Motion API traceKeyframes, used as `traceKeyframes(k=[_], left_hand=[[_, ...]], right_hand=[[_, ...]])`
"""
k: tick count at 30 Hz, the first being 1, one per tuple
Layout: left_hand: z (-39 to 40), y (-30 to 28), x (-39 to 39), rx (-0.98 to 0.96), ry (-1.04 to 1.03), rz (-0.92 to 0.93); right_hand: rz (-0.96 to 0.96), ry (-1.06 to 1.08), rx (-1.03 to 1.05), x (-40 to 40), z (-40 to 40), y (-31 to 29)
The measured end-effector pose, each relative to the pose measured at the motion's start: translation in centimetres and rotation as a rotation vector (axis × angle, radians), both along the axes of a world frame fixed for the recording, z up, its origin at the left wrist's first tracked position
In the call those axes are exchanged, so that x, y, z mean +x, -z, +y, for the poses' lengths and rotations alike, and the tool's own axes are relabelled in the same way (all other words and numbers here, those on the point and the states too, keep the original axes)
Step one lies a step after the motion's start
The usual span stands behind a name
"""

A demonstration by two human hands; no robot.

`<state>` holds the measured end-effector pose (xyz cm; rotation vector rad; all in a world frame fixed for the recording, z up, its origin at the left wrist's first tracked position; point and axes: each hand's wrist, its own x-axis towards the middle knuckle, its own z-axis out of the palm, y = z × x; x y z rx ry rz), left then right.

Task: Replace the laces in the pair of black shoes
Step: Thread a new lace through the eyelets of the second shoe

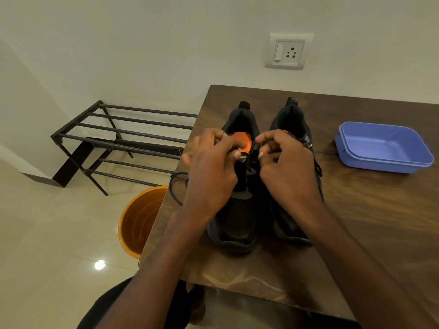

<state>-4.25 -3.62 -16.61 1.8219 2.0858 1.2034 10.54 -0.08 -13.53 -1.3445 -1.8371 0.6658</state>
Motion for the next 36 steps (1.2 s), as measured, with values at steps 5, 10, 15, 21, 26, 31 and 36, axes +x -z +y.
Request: traceKeyframes(k=[5,10,15,21,26,31,36], left_hand=[[0.0,0.3,-2.2,-0.036,0.025,-0.114],[-0.4,-0.1,-3.0,-0.044,0.082,-0.122],[-0.7,-0.6,-3.0,-0.06,0.101,-0.168],[-0.9,-0.6,-3.2,-0.079,0.143,-0.181],[-0.9,-0.6,-3.2,-0.107,0.173,-0.205],[-0.9,-0.8,-3.3,-0.082,0.167,-0.172],[-0.8,-0.8,-3.2,-0.084,0.162,-0.182]], right_hand=[[-0.144,-0.027,-0.107,0.4,-0.6,-0.4],[-0.038,-0.006,-0.157,0.9,0.6,-0.8],[0.348,0.254,-0.074,3.6,1.8,-2.6],[-0.364,-0.04,0.283,2.9,1.3,-1.5],[-0.42,-0.158,0.097,2.0,1.3,-0.5],[-0.196,0.433,0.274,5.1,2.5,-2.4],[-0.456,0.118,0.305,2.2,0.3,-1.6]])
